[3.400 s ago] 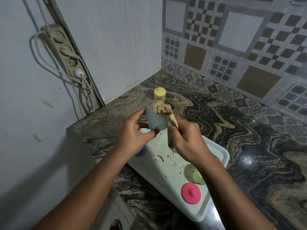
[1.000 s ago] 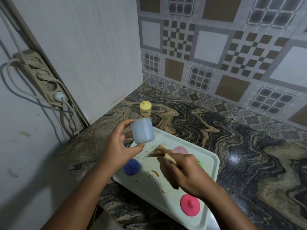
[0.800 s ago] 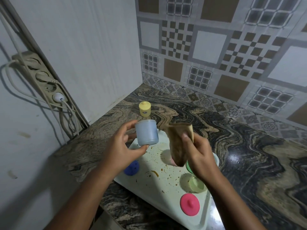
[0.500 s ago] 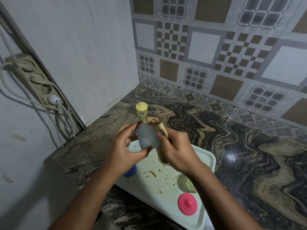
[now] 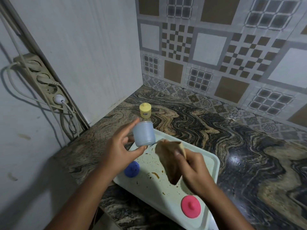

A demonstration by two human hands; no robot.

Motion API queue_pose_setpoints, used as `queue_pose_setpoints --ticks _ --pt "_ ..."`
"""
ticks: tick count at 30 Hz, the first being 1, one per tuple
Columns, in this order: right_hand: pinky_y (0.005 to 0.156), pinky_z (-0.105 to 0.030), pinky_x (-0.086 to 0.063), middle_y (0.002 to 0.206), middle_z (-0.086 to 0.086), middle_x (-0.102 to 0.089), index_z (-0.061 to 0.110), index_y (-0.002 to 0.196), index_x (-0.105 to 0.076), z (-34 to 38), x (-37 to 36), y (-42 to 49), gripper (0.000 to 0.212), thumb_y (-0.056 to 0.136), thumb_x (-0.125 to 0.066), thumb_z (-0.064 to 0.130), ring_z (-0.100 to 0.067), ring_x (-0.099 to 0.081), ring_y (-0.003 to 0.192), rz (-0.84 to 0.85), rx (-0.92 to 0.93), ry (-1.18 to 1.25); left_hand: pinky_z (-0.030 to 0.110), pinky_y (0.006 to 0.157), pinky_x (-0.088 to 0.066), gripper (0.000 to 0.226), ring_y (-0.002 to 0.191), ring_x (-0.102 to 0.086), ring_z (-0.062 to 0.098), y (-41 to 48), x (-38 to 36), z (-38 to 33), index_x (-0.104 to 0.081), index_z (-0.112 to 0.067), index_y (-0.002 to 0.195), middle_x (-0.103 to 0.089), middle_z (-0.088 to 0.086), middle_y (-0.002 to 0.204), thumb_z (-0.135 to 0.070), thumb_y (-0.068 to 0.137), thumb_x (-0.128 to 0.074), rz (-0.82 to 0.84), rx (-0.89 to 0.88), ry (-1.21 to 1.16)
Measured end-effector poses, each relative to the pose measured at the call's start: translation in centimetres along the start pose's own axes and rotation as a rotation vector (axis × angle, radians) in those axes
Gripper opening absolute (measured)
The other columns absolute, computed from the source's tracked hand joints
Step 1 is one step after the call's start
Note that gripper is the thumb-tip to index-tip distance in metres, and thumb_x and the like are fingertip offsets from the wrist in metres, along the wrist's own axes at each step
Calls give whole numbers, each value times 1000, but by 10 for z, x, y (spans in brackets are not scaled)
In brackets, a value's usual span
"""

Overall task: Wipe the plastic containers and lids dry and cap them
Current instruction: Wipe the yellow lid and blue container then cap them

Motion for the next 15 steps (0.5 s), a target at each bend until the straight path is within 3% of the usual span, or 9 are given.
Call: queue_pose_setpoints --ticks 2,4,8,9,10,12,13,15 --pt "50 -23 -35 55 6 -49 0 69 -56 3 6 12 41 101 -50 25 -3 -44 53 -125 -37 92 23 86 -57 91 100 -65 -11 -2 -3 0 -38 -57 138 -57 -23 131 -13 74 -86 22 15 31" --pt "49 -29 -33 57 7 -44 -3 71 -51 6 9 26 47 97 -48 36 -8 -40 54 -185 -27 75 29 89 -57 90 99 -64 -13 -3 -7 -1 -41 -57 134 -58 -37 122 -16 71 -89 21 44 44" --pt "49 -49 -41 57 -14 -50 17 71 -52 16 2 44 35 102 -47 32 -32 -47 50 -94 54 -55 40 85 -61 86 104 -67 -4 -3 -17 -1 -48 -50 135 -66 -12 128 -16 68 -91 55 34 56" --pt "51 -44 -43 62 -15 -56 21 78 -61 18 -1 45 29 104 -49 27 -26 -52 50 -53 91 -113 39 85 -61 88 103 -68 -3 -3 -19 -1 -48 -45 138 -67 -9 127 -16 68 -91 51 32 58" --pt "55 -32 -46 71 -16 -63 19 95 -71 19 -4 45 23 104 -50 21 -8 -56 51 -17 133 -174 36 86 -60 88 101 -68 -3 -3 -20 -1 -48 -40 140 -68 -8 125 -16 67 -91 35 37 58" --pt "65 -6 -38 100 -13 -62 12 133 -66 19 -9 41 33 103 -52 15 14 -55 61 12 190 -268 27 87 -58 85 101 -69 -1 -1 -18 1 -51 -37 137 -71 -6 120 -13 66 -91 -12 49 37" --pt "66 -5 -37 103 -10 -59 13 141 -60 16 -11 37 40 102 -50 19 17 -52 63 9 191 -279 21 86 -57 83 101 -69 0 -1 -16 2 -53 -34 136 -72 -4 119 -11 66 -91 -33 55 21" --pt "61 -24 -44 72 4 -60 21 139 -62 9 -14 29 43 100 -46 31 6 -50 58 2 173 -288 16 79 -55 81 93 -71 1 0 -12 4 -57 -28 136 -75 -2 108 -11 64 -92 -76 73 17"
Point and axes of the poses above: each hand's wrist, its own y-axis towards the middle knuckle, its own x-axis out of the back of the hand, z = x × y, the point moved 4 cm from there along y, towards the middle knuckle
